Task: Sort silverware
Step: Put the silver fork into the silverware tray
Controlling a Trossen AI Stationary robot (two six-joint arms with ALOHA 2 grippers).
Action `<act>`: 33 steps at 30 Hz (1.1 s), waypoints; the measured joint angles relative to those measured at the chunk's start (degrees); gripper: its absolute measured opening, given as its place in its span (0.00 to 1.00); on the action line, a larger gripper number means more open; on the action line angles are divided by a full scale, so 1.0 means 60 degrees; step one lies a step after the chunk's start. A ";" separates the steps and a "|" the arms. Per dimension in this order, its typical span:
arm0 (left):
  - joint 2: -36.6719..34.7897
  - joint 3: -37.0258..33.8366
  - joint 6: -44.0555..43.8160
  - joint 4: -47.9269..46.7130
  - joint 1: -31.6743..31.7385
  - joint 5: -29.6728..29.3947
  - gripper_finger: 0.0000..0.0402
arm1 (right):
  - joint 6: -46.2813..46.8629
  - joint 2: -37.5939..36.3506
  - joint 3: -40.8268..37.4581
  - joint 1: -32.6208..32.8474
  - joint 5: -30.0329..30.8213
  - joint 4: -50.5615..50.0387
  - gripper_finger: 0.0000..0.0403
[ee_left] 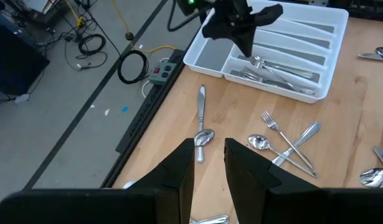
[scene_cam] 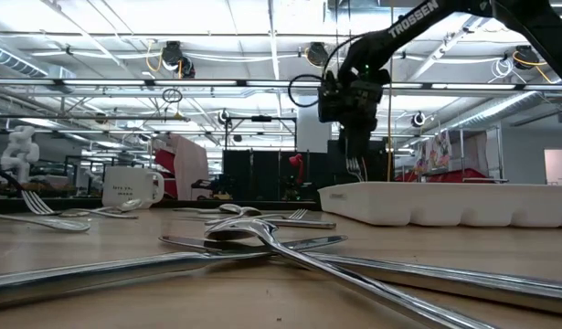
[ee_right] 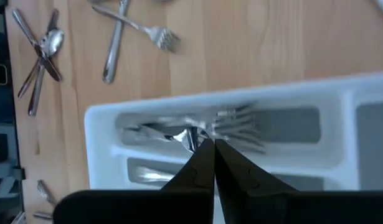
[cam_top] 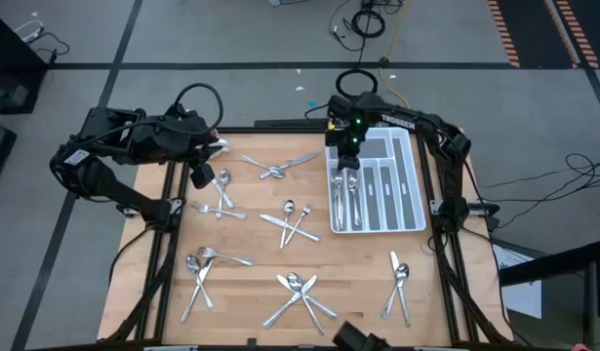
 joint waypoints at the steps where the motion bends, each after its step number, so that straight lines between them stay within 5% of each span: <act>1: 0.0000 0.0000 0.0000 0.0000 0.0000 0.0000 0.23 | 0.0003 0.0000 -0.0167 -0.0004 0.0008 0.0036 0.00; 11: 0.0000 0.0000 0.0003 0.0000 0.0000 0.0000 0.23 | 0.0551 0.0000 -0.1445 0.0033 0.0054 0.1485 0.00; 33: 0.0004 0.0000 0.0003 0.0000 0.0000 0.0000 0.23 | 0.0665 -0.0004 -0.1487 0.0328 0.1016 0.2373 0.02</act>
